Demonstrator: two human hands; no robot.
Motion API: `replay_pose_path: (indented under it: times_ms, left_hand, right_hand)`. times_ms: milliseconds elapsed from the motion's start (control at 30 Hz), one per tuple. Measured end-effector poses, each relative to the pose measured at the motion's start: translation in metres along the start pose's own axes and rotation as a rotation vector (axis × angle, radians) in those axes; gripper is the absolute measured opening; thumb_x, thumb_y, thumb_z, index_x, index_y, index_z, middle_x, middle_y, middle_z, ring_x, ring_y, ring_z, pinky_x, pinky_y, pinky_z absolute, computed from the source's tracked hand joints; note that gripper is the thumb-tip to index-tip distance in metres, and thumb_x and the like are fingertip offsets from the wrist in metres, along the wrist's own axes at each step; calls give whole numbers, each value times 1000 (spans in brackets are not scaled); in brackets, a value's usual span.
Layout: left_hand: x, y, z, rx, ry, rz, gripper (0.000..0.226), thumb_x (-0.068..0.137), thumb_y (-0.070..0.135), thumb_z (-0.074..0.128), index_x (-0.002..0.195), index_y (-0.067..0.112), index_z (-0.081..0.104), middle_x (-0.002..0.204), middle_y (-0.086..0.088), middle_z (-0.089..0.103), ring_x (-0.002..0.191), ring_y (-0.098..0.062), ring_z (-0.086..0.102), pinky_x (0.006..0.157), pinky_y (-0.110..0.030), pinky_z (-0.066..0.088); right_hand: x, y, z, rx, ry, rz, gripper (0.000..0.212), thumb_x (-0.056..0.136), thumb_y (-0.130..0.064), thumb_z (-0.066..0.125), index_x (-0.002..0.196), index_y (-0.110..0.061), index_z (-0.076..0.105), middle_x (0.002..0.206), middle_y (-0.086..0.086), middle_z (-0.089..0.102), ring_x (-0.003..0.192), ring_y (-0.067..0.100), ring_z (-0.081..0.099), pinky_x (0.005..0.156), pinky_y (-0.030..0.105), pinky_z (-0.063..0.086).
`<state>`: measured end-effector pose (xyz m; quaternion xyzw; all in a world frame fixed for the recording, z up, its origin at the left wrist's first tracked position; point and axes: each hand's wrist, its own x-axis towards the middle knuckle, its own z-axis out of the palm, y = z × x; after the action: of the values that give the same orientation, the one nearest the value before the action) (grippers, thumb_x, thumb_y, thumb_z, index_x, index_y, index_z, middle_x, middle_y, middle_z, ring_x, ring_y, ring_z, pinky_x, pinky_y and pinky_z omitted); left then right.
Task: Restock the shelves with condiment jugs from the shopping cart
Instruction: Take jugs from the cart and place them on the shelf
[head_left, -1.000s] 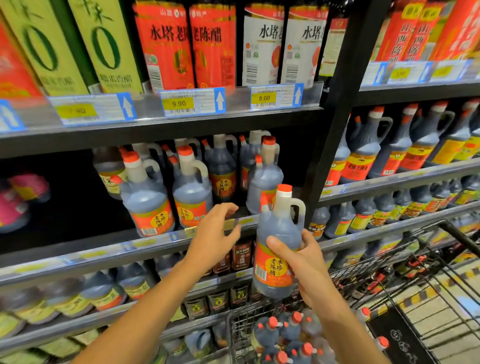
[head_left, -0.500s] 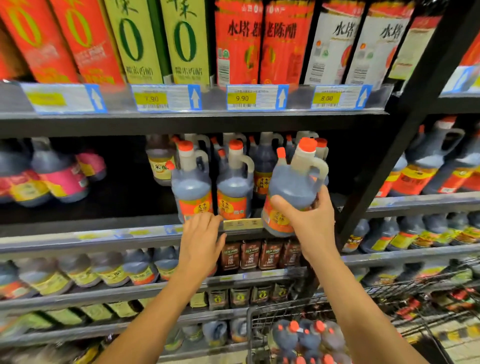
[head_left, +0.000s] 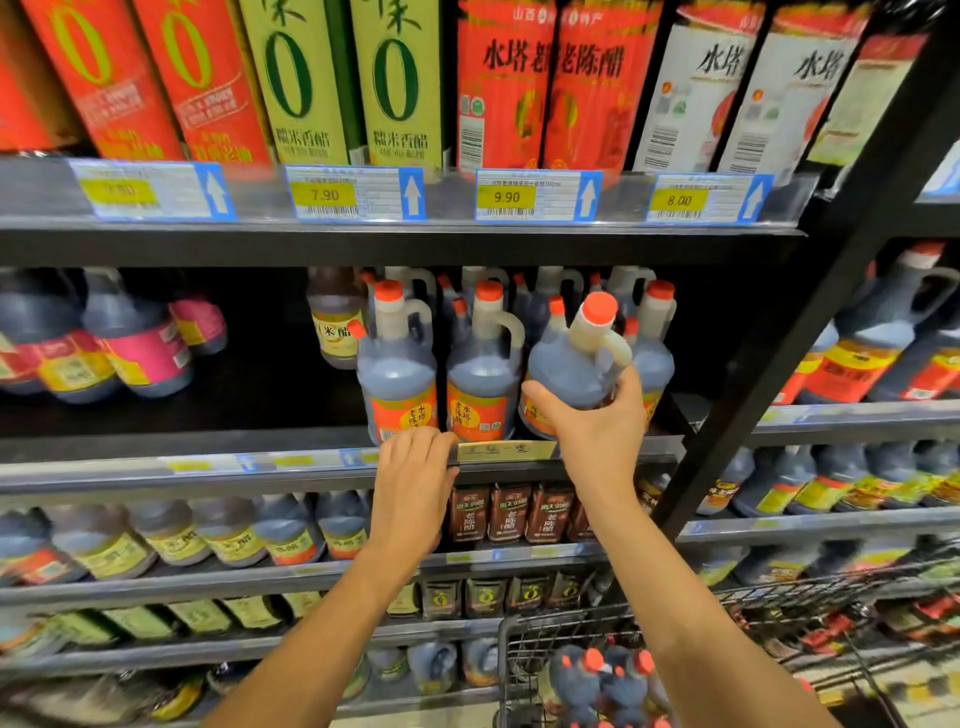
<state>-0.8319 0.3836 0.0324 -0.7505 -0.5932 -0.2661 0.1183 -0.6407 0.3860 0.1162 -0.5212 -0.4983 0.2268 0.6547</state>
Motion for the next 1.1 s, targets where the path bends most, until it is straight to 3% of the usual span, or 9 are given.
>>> replay_pose_path:
  times_ms: [200,367,500,667,800,933,1100]
  left_hand:
    - [-3,1,-1,-61,64,10,34,75,16,82,101,15,61,100,-1,60,95,-25,52,82,-36,39]
    - [-3,-1,1,-85,75,23,34,77,16,82,102,16,59,100,-1,59,96,-24,51,83,-35,37]
    - [-4,-1,2,-103,115,39,35,76,13,82,103,14,59,99,-2,59,95,-23,47,82,-35,36]
    - [-4,-1,2,-113,130,44,37,74,11,83,102,14,59,99,-3,60,95,-23,47,82,-34,35]
    - [-6,-1,5,-127,125,36,35,76,11,81,104,13,60,101,-3,60,97,-23,48,84,-34,35]
    - [-6,0,3,-131,112,33,33,78,11,80,105,13,61,102,-2,59,97,-24,49,83,-34,35]
    - [-6,1,1,-139,95,25,33,78,11,80,104,14,59,101,-2,58,97,-23,49,83,-34,35]
  right_hand:
    - [1,10,4,-103,31,11,79,65,-48,93,132,-29,55,128,-3,57,123,16,56,100,45,52]
    - [4,17,8,-154,19,50,85,61,-58,89,134,-30,56,128,-8,63,122,16,59,98,47,53]
    - [8,17,11,-194,0,47,82,65,-52,90,135,-31,54,128,-11,64,123,14,59,99,45,53]
    - [14,18,16,-249,-39,89,96,63,-62,85,140,-20,48,128,0,61,121,22,58,98,49,53]
    - [13,17,17,-220,-55,117,95,76,-46,86,152,-18,36,147,2,53,136,23,50,108,44,48]
    - [11,21,16,-189,-31,127,86,81,-34,85,147,-17,33,144,6,54,131,24,54,99,35,51]
    - [7,31,14,-179,9,122,85,80,-40,85,150,-20,41,142,0,57,132,19,54,108,44,50]
